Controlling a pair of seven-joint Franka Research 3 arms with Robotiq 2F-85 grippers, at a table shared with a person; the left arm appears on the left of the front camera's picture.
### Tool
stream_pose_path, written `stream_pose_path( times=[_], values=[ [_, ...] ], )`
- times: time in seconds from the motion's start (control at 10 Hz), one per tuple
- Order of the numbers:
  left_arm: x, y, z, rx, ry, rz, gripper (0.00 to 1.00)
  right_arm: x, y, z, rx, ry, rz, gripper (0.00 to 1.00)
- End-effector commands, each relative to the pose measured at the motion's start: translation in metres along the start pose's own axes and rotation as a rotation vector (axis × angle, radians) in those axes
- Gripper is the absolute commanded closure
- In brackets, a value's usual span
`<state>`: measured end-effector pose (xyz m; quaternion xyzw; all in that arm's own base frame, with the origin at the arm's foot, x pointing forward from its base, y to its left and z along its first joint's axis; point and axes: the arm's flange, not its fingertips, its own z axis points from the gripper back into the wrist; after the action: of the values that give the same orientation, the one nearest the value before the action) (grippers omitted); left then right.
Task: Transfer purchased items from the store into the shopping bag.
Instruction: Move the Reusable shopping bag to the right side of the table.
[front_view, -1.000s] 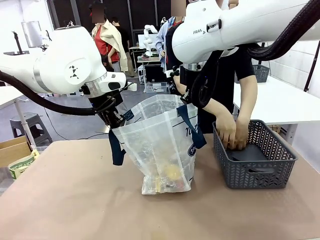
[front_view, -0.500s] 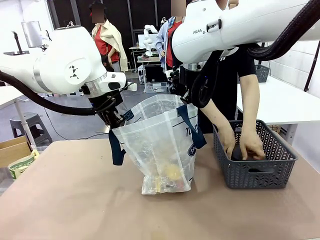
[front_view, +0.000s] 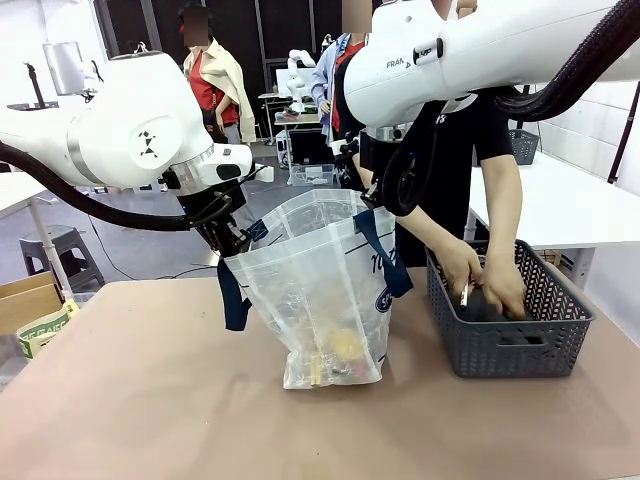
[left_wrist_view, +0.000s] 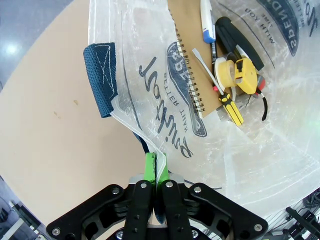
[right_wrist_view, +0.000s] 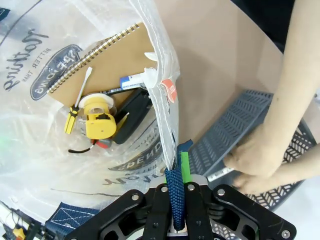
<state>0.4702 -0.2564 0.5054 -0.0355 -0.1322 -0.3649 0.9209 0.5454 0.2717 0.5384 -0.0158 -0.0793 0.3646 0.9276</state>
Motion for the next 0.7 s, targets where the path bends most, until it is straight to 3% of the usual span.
stream_pose_path(
  times=[0.0,0.6],
  values=[
    [-0.0007,0.0021,0.0016,0.005,-0.002,0.002,1.00,-0.0001,-0.0007,0.0023,-0.003,-0.007,-0.002,1.00],
    [-0.0007,0.0021,0.0016,0.005,-0.002,0.002,1.00,-0.0001,-0.0007,0.0023,-0.003,-0.007,-0.002,1.00]
  ],
)
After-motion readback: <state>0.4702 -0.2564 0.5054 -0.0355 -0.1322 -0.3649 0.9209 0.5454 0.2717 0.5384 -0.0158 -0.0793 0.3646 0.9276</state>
